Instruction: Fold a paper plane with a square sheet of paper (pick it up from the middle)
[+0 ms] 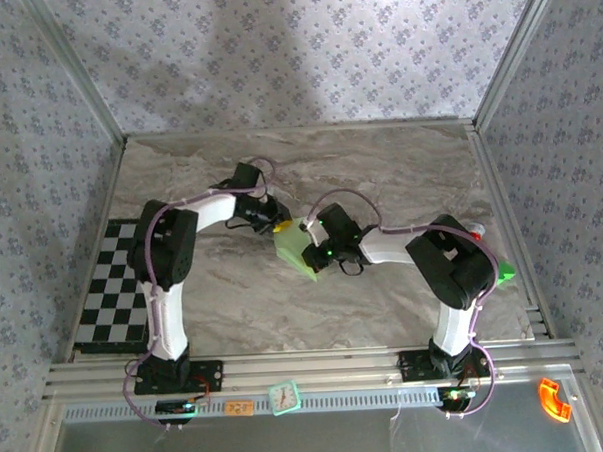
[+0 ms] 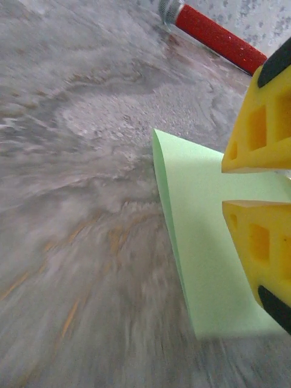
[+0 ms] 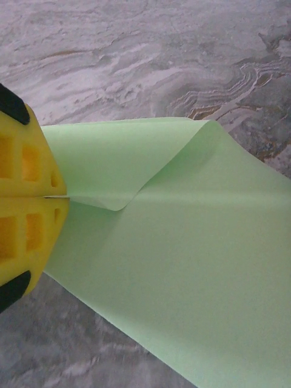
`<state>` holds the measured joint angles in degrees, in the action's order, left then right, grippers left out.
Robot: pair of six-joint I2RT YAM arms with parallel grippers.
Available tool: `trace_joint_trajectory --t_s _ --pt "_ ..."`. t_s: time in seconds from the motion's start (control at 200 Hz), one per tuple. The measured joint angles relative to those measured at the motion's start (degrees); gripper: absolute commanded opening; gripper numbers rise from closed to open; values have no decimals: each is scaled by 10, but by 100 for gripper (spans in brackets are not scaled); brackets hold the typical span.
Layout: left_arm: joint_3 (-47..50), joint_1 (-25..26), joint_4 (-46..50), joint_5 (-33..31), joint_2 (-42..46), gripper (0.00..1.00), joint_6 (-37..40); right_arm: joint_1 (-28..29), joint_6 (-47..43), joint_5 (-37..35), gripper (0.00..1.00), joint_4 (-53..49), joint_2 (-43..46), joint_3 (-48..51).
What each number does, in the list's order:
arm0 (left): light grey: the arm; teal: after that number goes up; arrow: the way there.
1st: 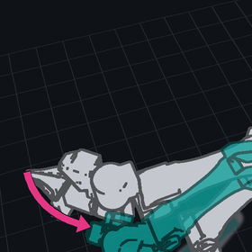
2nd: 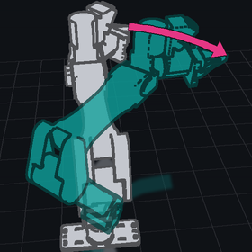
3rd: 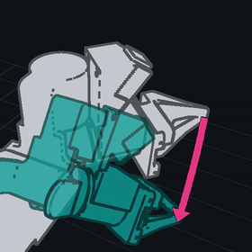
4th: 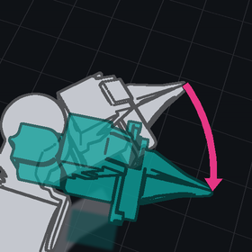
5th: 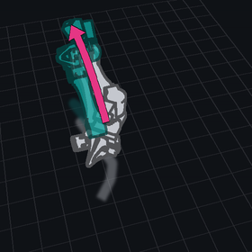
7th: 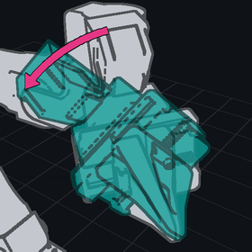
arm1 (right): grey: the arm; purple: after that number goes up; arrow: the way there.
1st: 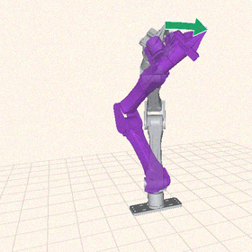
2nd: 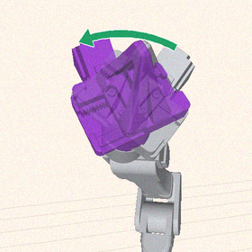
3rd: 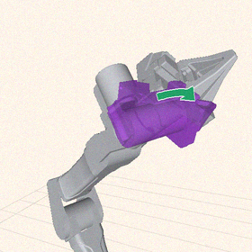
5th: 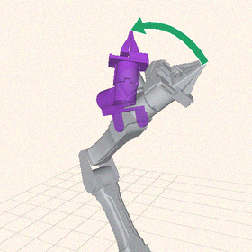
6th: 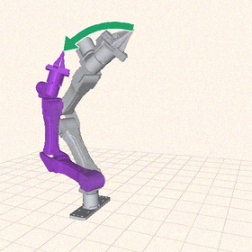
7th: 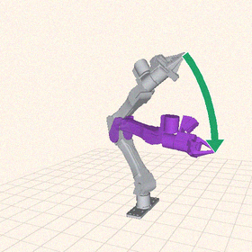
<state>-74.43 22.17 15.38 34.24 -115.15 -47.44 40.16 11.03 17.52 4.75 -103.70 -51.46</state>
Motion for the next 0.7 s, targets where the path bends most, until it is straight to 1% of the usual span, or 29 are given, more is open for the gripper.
trace_joint_trajectory --t_s 0.14,0.23,0.475,0.575,0.699 --pt "48 -38 -16 -20 61 24 -14 23 56 -43 6 -19 -11 -26" --pt "75 -46 -26 -30 90 24 -21 28 91 -61 6 -28 -14 -33" --pt "180 -38 -81 -37 148 24 -65 25 138 -89 6 -45 -25 -56" --pt "217 -29 -103 -41 166 21 -87 24 142 -92 6 -47 -30 -62" --pt "246 -5 -139 -41 180 17 -118 24 143 -92 6 -46 -31 -63"
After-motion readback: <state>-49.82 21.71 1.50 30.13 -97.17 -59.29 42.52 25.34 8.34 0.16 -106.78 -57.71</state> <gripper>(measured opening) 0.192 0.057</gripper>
